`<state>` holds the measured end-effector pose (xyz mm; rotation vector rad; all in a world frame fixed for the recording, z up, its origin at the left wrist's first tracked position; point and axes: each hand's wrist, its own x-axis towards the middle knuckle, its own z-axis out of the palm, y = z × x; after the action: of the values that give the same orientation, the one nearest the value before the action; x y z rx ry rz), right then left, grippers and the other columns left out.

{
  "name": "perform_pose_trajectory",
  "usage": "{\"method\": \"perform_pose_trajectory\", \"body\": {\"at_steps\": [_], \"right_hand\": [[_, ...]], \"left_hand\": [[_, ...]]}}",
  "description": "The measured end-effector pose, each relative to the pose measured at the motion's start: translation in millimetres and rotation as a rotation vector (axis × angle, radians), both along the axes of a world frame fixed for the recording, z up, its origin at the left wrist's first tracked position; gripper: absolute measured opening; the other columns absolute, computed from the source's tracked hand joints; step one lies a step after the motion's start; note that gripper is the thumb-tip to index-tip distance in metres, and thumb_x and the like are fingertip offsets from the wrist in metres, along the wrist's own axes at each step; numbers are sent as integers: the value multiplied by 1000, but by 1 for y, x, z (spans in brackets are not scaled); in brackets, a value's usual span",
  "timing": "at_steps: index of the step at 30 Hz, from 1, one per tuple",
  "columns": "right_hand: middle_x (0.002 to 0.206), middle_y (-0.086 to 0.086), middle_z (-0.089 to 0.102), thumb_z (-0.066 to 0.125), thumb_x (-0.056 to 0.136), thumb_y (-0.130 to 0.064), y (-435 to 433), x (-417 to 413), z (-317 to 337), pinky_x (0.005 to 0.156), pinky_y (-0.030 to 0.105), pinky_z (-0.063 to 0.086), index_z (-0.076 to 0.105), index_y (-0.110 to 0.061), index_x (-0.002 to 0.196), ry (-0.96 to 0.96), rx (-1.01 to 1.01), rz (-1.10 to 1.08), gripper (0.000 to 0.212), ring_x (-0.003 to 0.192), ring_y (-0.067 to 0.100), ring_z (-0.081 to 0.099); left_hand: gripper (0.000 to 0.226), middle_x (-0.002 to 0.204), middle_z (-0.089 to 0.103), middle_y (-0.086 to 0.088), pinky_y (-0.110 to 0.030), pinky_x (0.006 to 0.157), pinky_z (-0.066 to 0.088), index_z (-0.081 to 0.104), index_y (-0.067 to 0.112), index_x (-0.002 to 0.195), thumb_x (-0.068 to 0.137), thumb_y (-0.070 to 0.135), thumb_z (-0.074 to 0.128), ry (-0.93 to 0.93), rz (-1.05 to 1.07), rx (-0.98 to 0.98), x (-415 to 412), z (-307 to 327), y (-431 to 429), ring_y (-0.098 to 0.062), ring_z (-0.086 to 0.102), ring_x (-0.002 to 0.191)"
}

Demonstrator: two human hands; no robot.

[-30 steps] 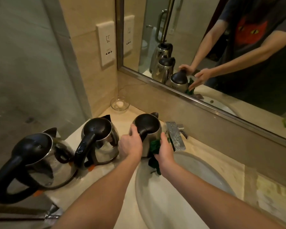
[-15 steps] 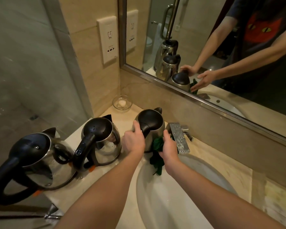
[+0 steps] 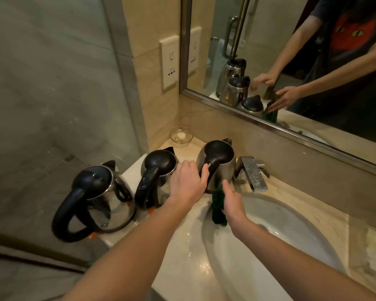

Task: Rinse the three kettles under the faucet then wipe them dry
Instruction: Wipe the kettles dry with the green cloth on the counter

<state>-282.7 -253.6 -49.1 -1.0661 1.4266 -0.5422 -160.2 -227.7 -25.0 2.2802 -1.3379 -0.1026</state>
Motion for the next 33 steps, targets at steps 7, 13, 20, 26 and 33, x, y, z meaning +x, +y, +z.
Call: {"method": "perform_pose_trajectory", "body": {"at_steps": [7,13,20,26,33], "right_hand": [[118,3,55,36,102,-49,37,25,21,100,36,34,53,-10,134,36,-39,85,53,112,20,48],[140,6,50,35,102,-50,49,45,18,107,39,32,46,-10,141,82,-41,94,58,130,26,44],[115,2,51,39,100,-51,55,62,15,110,43,35,47,-9,138,43,35,-10,58,119,25,47],[144,5,45,46,98,-49,56,58,25,114,48,32,35,-14,148,-153,196,-161,62,136,27,39],[150,7,39,48,99,-45,55,50,37,113,46,31,31,-15,150,-285,240,-246,61,141,28,33]], "left_hand": [[42,104,56,-9,-39,82,39,56,14,102,94,48,33,-437,35,185,64,0,59,-26,49,96],[40,101,53,-5,-35,79,47,50,15,108,96,48,32,-186,97,177,94,-14,90,-20,50,92],[65,100,64,-13,-41,83,49,58,7,106,92,61,26,586,407,-3,97,-35,70,-32,60,93],[75,78,66,-13,-36,76,53,64,5,97,91,65,19,885,460,-4,105,-45,58,-26,63,67],[71,69,60,-9,-31,60,49,61,6,101,94,64,21,983,403,2,98,-46,67,-22,57,56]]}}
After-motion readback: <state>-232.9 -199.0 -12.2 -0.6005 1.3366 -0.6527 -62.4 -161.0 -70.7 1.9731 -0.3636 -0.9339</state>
